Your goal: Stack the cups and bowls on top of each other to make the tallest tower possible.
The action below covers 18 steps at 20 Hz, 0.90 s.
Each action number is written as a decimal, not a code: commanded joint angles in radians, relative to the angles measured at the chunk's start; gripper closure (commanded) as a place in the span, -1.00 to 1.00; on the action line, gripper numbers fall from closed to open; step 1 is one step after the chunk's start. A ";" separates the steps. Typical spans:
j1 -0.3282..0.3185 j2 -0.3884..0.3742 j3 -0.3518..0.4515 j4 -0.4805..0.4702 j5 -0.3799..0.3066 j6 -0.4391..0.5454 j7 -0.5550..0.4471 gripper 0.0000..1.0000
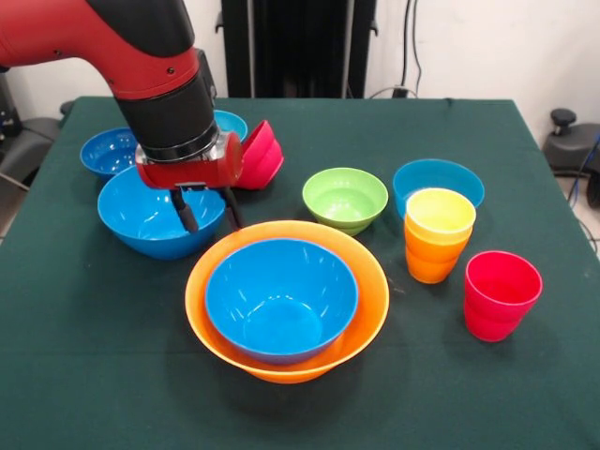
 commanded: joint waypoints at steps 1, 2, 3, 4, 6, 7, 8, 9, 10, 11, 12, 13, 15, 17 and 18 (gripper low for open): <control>0.005 -0.001 -0.031 0.086 -0.064 0.066 -0.269 -1.00; 0.003 -0.004 -0.029 0.089 -0.062 0.067 -0.268 -1.00; 0.003 -0.004 -0.029 0.089 -0.062 0.068 -0.267 -1.00; 0.001 -0.005 -0.028 0.092 -0.061 0.067 -0.267 -1.00; 0.002 -0.006 -0.027 0.091 -0.062 0.067 -0.265 -1.00; 0.002 -0.005 -0.027 0.091 -0.062 0.068 -0.265 -1.00; 0.002 -0.005 -0.026 0.091 -0.062 0.067 -0.265 -1.00; 0.001 -0.005 -0.026 0.091 -0.062 0.067 -0.266 -1.00; 0.003 -0.004 -0.026 0.087 -0.061 0.069 -0.265 -1.00; 0.005 -0.004 -0.026 0.084 -0.060 0.071 -0.265 -1.00; 0.006 -0.003 -0.025 0.082 -0.059 0.072 -0.264 -1.00; 0.007 -0.002 -0.025 0.081 -0.060 0.071 -0.264 -1.00; 0.009 0.000 -0.028 0.078 -0.063 0.069 -0.263 -1.00; 0.008 0.004 -0.031 0.080 -0.069 0.061 -0.262 -1.00; 0.009 0.008 -0.032 0.076 -0.072 0.059 -0.262 -1.00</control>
